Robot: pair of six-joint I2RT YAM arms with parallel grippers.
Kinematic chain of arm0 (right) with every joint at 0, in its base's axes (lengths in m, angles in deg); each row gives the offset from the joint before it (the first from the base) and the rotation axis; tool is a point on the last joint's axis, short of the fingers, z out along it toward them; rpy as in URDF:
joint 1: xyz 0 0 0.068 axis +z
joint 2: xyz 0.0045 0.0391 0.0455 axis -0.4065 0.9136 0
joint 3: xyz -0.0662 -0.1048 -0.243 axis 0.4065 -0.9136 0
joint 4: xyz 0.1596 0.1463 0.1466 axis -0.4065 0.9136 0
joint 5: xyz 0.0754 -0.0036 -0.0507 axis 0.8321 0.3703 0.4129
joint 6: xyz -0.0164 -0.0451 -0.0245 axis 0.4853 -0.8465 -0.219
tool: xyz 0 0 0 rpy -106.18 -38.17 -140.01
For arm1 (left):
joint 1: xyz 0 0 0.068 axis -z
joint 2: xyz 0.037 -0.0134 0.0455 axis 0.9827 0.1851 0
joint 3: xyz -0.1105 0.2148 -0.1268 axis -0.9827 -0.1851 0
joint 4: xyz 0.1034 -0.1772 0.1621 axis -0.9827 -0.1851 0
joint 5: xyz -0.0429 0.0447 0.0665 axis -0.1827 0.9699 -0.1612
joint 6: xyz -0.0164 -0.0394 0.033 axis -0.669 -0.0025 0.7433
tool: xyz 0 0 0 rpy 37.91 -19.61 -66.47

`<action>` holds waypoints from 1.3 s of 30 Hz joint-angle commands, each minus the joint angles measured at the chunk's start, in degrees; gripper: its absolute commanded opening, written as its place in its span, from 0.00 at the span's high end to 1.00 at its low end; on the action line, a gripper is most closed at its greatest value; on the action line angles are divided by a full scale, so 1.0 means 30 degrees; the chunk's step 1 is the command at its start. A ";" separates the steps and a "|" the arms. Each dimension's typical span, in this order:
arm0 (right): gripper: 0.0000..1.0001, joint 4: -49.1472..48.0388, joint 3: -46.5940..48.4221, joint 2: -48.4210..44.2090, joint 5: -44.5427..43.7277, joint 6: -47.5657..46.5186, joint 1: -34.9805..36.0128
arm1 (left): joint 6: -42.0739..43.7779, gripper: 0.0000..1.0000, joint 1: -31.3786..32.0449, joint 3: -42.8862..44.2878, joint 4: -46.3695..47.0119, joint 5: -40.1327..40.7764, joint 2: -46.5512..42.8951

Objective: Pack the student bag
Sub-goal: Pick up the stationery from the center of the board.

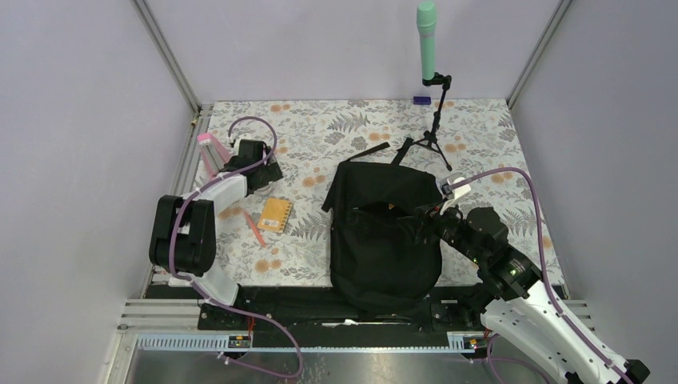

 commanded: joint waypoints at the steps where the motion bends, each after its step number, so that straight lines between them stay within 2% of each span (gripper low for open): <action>1: 0.29 -0.0069 0.0323 -0.0128 -0.0323 -0.0376 0.0187 | -0.0538 0.02 -0.0294 0.0998 0.0299 -0.0583 0.0623; 2: 0.29 -0.0039 0.0336 -0.0128 -0.0327 -0.0399 0.0172 | -0.0609 0.03 -0.0339 0.1054 0.0286 -0.0647 0.0757; 6: 0.29 0.0168 0.0390 -0.0175 -0.0300 -0.0426 0.0183 | -0.0612 0.22 -0.0587 0.1429 0.0049 -0.1497 0.1496; 12: 0.29 0.0423 0.0360 -0.0403 -0.0351 -0.0350 0.0180 | -0.0519 0.62 -0.0655 0.0773 0.0444 -0.2109 0.1189; 15: 0.29 0.0722 0.0483 -0.0533 -0.0331 -0.0411 0.0172 | -0.0291 0.65 -0.0627 -0.0116 0.0778 -0.2602 -0.0453; 18: 0.29 0.0796 0.0597 -0.0502 -0.0270 -0.0414 0.0187 | -0.0073 0.67 -0.0533 -0.1208 0.0987 -0.3673 -0.3472; 22: 0.28 0.0531 0.0748 -0.0186 -0.0041 0.0151 0.0167 | 0.0381 0.67 0.0769 -0.2134 0.1012 -0.5870 -0.7540; 26: 0.27 0.0392 0.1283 0.0145 -0.0243 0.2715 0.0159 | 0.2054 0.67 0.4253 -0.2466 0.0921 -0.6706 -1.1065; 30: 0.26 0.0302 0.1736 0.0566 0.0193 0.6140 0.0185 | 0.4462 0.67 0.8250 -0.1718 -0.0269 -0.7001 -1.2976; 34: 0.25 -0.0385 0.2053 0.1977 0.2865 0.8710 0.0171 | 0.6534 0.67 1.2144 -0.1192 -0.0976 -0.9469 -1.3328; 35: 0.25 -0.1053 0.1911 0.2194 0.3632 0.9412 0.0185 | 0.6897 0.67 1.3467 -0.1143 -0.0979 -0.9357 -1.3311; 39: 0.19 -0.4033 0.0543 0.2461 0.5662 1.2463 0.0164 | 0.8005 0.67 1.6434 -0.0549 -0.1606 -0.7761 -1.2809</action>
